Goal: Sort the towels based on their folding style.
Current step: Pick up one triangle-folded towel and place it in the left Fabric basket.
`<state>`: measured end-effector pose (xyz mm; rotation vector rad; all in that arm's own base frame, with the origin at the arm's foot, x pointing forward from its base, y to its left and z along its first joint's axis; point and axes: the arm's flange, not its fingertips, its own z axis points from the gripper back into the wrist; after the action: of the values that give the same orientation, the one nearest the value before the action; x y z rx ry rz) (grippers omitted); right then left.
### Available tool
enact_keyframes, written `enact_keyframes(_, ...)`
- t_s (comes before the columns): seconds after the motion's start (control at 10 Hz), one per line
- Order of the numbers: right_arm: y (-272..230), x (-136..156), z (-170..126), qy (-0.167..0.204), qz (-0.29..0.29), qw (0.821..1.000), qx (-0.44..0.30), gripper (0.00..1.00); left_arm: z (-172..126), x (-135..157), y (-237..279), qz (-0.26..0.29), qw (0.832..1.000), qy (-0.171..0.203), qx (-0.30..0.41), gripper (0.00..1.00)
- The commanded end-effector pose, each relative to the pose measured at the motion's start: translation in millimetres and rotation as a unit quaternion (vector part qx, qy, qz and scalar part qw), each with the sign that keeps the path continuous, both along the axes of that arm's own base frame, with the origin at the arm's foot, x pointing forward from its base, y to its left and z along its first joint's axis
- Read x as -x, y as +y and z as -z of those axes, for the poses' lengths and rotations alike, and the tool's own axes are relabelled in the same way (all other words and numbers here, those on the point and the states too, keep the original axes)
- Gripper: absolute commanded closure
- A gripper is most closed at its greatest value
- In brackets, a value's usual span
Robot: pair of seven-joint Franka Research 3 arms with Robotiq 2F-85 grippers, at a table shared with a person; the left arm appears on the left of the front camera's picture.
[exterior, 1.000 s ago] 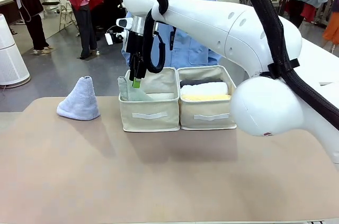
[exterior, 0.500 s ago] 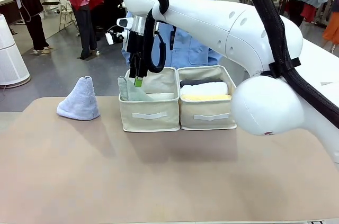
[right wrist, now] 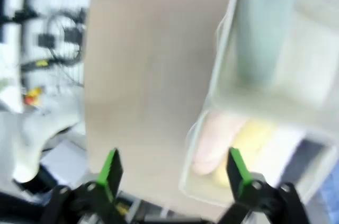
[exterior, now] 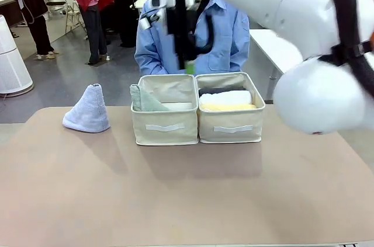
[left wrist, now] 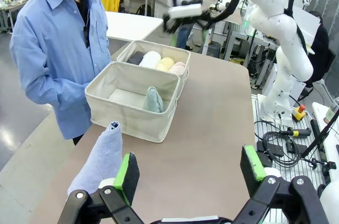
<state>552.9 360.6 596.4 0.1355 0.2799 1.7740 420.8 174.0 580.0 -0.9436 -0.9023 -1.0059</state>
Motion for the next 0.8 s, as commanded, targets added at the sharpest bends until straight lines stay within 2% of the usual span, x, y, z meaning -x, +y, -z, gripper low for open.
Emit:
enact_keyframes(0.0, -73.1, 70.2, 4.5, 0.028, 0.072, 0.993, 0.087, 0.0, -1.4, 1.7, -0.8, 0.0, 1.0, -0.011, 0.008, 0.0)
enact_keyframes(0.2, -129.5, 115.0, 15.4, 0.063, 0.157, 0.979, 0.11, 0.0, -1.4, 1.7, -0.8, 0.0, 1.0, -0.011, 0.008, 0.0)
enact_keyframes(0.4, -177.0, 149.7, 27.6, 0.069, 0.237, 0.965, 0.091, 0.0, -1.4, 1.7, -0.8, 0.0, 1.0, -0.011, 0.008, 0.0)
enact_keyframes(0.5, -199.9, 162.1, 28.3, 0.019, 0.284, 0.957, 0.05, 0.0, -1.4, 1.7, -0.8, 0.0, 1.0, -0.011, 0.008, 0.0)
enact_keyframes(0.6, -220.7, 162.9, 27.5, -0.054, 0.342, 0.938, 0.009, 0.0, -1.4, 1.7, -0.8, 0.0, 1.0, -0.011, 0.008, 0.0)
enact_keyframes(0.7, -240.8, 157.5, 28.4, -0.111, 0.351, 0.929, -0.024, 0.0, -1.4, 1.7, -0.8, 0.0, 1.0, -0.011, 0.008, 0.0)
